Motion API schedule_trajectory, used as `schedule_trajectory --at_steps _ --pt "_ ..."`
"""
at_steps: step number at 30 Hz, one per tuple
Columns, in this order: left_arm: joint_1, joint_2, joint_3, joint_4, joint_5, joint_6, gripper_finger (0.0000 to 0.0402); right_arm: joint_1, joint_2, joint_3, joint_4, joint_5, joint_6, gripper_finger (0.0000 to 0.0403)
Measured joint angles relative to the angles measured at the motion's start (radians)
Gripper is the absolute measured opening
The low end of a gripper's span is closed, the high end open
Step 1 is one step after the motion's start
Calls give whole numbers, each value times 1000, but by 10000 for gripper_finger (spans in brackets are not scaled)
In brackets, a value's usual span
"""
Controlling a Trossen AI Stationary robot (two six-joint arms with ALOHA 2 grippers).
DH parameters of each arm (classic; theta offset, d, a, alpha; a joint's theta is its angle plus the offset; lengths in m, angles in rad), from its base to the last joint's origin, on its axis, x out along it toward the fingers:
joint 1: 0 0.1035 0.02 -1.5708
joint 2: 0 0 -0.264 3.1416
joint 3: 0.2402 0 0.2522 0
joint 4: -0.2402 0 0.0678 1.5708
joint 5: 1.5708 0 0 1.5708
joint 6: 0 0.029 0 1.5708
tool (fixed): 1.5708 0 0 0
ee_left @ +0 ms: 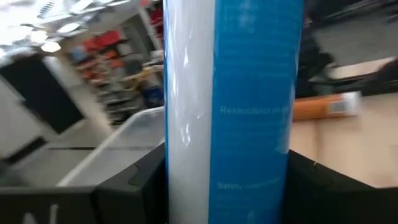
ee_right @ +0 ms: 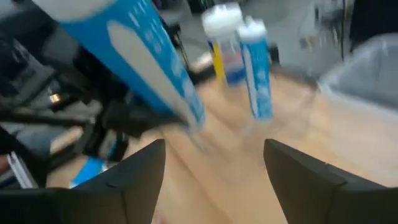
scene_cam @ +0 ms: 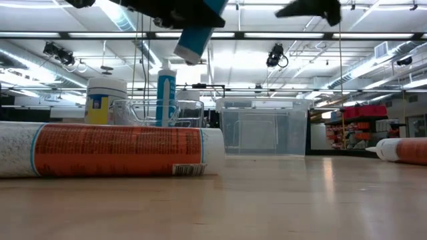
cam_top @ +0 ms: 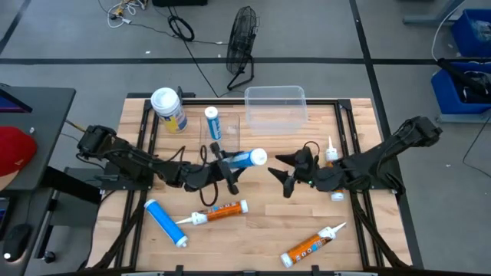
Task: Pick & place silicon tubes, Sealant and Lysol wipes
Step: Put the right blue sealant into the left transparent bin
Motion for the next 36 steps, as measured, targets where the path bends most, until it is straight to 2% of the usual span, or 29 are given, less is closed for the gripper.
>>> schedule_trajectory --at_steps 3,7,11,14,21,30,36 --pt "11 -1 0 11 59 -43 217 -11 46 -28 224 12 -162 277" --pt "21 -1 0 7 65 -61 217 -40 94 -31 417 -85 -318 290" --pt "22 -1 0 9 69 -96 217 -65 109 -31 502 -114 -396 306" --pt "31 -1 0 16 85 -192 217 -89 110 -31 547 -142 -433 318" --pt "61 -1 0 34 194 -264 217 -170 110 -31 645 -312 -410 334" --pt "63 -1 0 40 255 -263 217 -224 110 -31 660 -375 -394 334" --pt "72 -1 0 36 276 -268 217 -262 110 -31 665 -490 -345 318"
